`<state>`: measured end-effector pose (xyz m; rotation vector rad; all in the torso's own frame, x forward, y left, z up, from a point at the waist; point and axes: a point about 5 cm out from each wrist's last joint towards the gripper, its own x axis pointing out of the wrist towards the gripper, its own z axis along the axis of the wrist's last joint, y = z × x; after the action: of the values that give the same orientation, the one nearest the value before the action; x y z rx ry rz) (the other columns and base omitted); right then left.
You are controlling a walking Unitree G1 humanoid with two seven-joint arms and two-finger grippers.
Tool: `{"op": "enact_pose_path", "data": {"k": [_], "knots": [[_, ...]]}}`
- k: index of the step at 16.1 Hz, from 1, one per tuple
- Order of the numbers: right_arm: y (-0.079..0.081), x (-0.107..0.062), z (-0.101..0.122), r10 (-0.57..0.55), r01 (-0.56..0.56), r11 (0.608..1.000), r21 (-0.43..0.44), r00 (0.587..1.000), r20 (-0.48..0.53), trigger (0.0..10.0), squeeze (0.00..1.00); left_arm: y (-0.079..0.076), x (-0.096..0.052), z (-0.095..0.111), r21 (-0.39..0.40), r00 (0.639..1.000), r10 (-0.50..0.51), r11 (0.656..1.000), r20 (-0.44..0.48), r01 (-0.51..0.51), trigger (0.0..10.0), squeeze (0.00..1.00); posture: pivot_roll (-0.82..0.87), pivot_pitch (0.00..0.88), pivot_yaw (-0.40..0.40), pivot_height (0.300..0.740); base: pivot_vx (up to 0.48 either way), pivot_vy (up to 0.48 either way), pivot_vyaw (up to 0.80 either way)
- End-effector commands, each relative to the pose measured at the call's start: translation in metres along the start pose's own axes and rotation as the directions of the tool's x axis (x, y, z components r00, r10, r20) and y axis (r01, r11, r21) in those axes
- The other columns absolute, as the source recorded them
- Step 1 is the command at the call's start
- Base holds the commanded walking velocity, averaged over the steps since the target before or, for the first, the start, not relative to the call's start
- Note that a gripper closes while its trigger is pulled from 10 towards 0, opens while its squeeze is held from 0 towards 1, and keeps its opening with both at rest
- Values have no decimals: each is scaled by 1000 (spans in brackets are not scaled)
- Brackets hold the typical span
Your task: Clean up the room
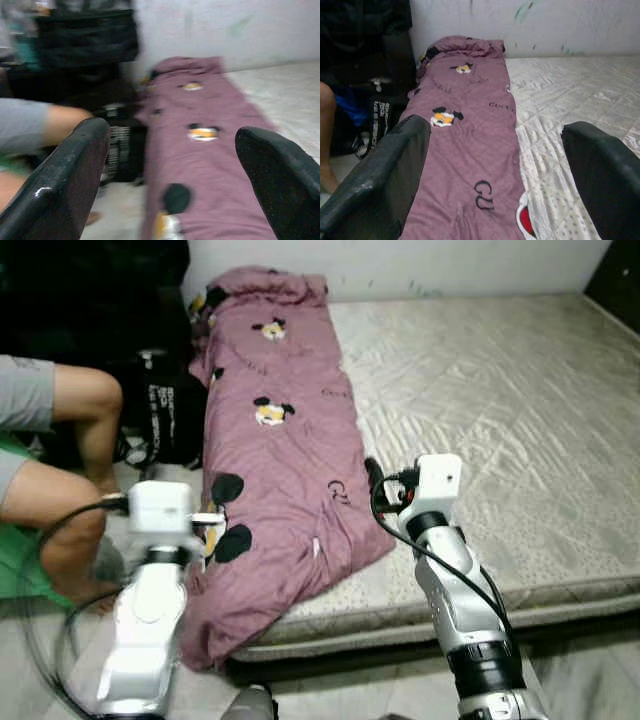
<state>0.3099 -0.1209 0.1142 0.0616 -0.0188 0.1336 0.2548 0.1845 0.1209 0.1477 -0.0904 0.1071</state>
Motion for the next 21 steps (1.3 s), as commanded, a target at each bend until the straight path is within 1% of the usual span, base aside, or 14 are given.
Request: {"op": "enact_pose_path", "data": {"k": [1,2,4,7,9,11,13,15,21], "knots": [[-4,-2,2,-17,17,1000,13,1000,7,10000,0,8,-2,-2,15,999,47,999,-21,-47,10000,0,71,55,-18,740,0,0,0],[-5,-4,1,-23,23,1000,14,1000,3,10000,0,10,-3,-4,7,997,61,998,-43,-61,10000,0,72,63,-19,740,0,0,0],[-6,-4,1,-28,28,999,18,1000,1,10000,0,9,-4,-3,8,998,42,999,-47,-42,10000,0,71,71,-15,740,0,0,0],[-3,-6,1,-18,18,998,54,1000,2,10000,0,11,-7,-1,3,998,56,998,-29,-56,10000,0,73,72,-14,740,0,0,0],[0,-7,1,-6,6,998,69,1000,2,10000,0,12,-7,-3,-16,997,64,998,-43,-65,10000,0,73,70,-14,740,0,0,0],[1,-7,1,1,-1,998,69,1000,3,10000,0,10,-6,-4,-12,998,47,999,-52,-48,10000,0,72,66,-16,740,0,0,0],[4,-7,1,25,-25,999,36,1000,1,10000,0,8,-5,-5,-9,998,35,999,-57,-36,10000,0,72,62,-16,740,0,0,0],[5,-6,0,32,-32,999,15,999,-9,10000,0,6,-5,-4,-8,998,26,1000,-55,-26,10000,0,73,60,-17,740,0,0,797],[4,-6,0,26,-26,999,27,1000,-7,10000,0,4,-4,-4,0,998,12,1000,-55,-12,10000,0,73,60,-17,740,0,0,730]]}}
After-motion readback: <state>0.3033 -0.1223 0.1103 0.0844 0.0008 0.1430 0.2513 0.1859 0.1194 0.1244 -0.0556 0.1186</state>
